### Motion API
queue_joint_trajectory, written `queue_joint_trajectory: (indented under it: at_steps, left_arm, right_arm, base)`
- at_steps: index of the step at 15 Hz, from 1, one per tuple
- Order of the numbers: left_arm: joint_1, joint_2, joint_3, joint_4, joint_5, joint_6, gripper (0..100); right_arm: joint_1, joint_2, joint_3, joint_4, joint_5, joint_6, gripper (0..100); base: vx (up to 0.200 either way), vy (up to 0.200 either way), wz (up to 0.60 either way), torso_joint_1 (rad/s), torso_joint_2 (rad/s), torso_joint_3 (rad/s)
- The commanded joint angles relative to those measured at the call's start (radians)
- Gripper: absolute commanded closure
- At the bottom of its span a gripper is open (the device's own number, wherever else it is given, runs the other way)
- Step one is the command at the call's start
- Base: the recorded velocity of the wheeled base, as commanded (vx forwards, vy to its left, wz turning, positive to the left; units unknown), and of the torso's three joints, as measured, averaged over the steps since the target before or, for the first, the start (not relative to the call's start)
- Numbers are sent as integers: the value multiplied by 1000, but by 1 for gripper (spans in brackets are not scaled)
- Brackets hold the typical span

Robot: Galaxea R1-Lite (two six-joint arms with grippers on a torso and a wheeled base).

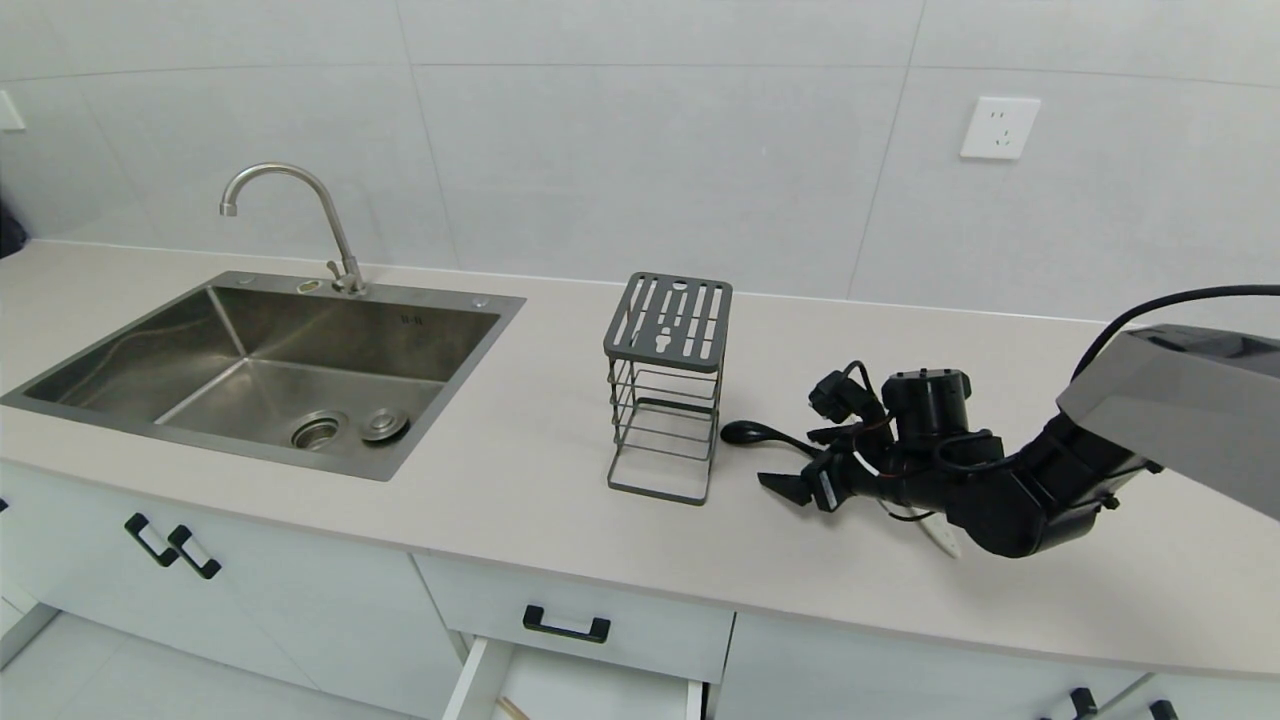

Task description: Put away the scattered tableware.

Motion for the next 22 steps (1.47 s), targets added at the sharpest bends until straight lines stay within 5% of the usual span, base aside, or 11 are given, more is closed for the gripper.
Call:
queue_joint_trajectory:
  at_steps: [1, 8, 9, 19, 22]
  left_arm:
    - [0, 1, 0, 0, 0, -1, 0]
    - [0, 1, 0, 0, 0, -1, 0]
    - [0, 1, 0, 0, 0, -1, 0]
    - [0, 1, 0, 0, 0, -1, 0]
    - [0, 1, 0, 0, 0, -1, 0]
  right_arm:
    - [0, 18, -17, 3, -2, 21, 0]
    - [2, 52, -43, 4, -5, 35, 0]
    - [2, 52, -40, 4, -5, 35, 100]
    - [-15, -146, 158, 3, -42, 27, 100]
    - [-6, -349, 354, -4, -48, 20, 100]
  base:
    - [0, 0, 0, 0, 0, 0]
    - [0, 0, 0, 0, 0, 0]
    - [0, 0, 0, 0, 0, 0]
    - [0, 0, 0, 0, 0, 0]
    - [0, 0, 0, 0, 0, 0]
